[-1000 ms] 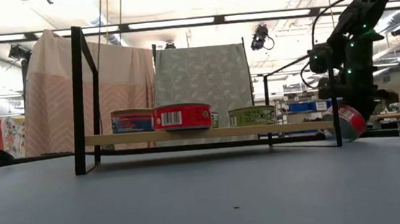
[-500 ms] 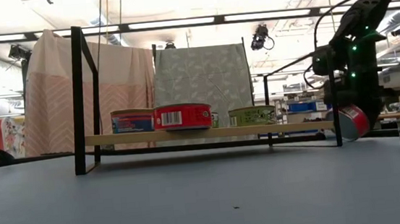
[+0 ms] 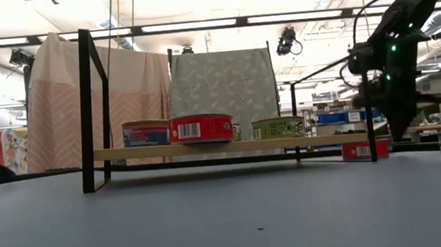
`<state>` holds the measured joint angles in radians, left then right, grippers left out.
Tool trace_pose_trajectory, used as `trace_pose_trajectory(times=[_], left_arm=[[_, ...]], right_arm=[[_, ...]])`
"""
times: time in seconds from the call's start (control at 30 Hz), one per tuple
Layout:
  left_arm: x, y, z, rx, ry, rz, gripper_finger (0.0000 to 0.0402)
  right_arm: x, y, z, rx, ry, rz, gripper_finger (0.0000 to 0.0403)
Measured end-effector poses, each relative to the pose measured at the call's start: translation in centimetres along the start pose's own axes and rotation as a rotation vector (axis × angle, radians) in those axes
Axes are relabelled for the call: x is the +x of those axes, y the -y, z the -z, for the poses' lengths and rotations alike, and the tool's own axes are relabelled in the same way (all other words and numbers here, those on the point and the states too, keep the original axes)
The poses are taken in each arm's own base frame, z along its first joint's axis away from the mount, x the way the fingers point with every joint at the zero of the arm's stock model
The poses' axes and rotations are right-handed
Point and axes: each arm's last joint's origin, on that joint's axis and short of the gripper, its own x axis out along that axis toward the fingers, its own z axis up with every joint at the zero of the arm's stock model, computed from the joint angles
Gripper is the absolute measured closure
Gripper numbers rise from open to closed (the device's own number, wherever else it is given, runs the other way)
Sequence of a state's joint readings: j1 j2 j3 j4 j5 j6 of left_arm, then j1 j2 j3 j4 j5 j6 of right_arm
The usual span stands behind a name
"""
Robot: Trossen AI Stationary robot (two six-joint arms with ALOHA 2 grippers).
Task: Stack canned seafood by type on shelf
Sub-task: Stack the red tuna can on top of the red tuna can on the shelf
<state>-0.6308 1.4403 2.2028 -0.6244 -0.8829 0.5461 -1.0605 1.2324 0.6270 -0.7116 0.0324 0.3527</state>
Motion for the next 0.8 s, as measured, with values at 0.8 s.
trace_pose_trajectory(times=[0.8], left_arm=[[0.0,0.0,0.0,-0.004,0.004,-0.001,0.0396]], right_arm=[[1.3,-0.7,2.1,0.012,-0.059,-0.311,0.0403]])
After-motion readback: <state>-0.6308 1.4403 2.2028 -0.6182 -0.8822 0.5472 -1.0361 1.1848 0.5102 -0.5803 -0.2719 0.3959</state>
